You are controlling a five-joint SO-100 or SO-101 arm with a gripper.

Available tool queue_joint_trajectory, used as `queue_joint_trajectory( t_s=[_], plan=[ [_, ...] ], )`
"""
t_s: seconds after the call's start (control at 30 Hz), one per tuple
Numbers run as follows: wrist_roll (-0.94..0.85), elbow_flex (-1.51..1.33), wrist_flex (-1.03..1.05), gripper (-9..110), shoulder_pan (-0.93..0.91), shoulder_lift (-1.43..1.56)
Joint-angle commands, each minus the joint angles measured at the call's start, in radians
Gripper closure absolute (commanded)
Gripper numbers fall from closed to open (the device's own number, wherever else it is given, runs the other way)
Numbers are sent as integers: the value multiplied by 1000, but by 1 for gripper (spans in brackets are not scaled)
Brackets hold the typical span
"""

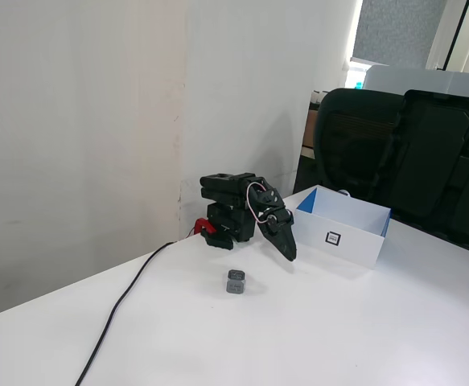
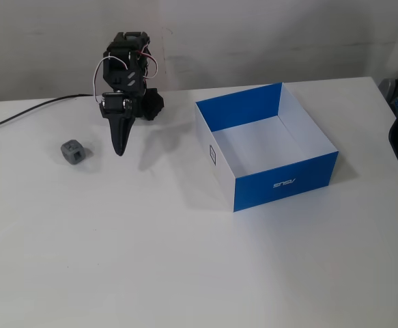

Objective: Grasp the gray block and put it in the box.

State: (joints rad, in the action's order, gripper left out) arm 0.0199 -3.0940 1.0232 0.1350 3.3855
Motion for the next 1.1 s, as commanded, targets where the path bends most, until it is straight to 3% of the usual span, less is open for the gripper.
queue_joint_trajectory(
  t_s=[0.0,0.2,0.53,0.8,1.07],
  plan=[
    [-6,-64,3,101,-6,9],
    [12,-64,8,101,8,9],
    [249,-17,8,101,163,9],
    [417,138,123,101,247,9],
    [437,253,173,101,238,8]
  ],
)
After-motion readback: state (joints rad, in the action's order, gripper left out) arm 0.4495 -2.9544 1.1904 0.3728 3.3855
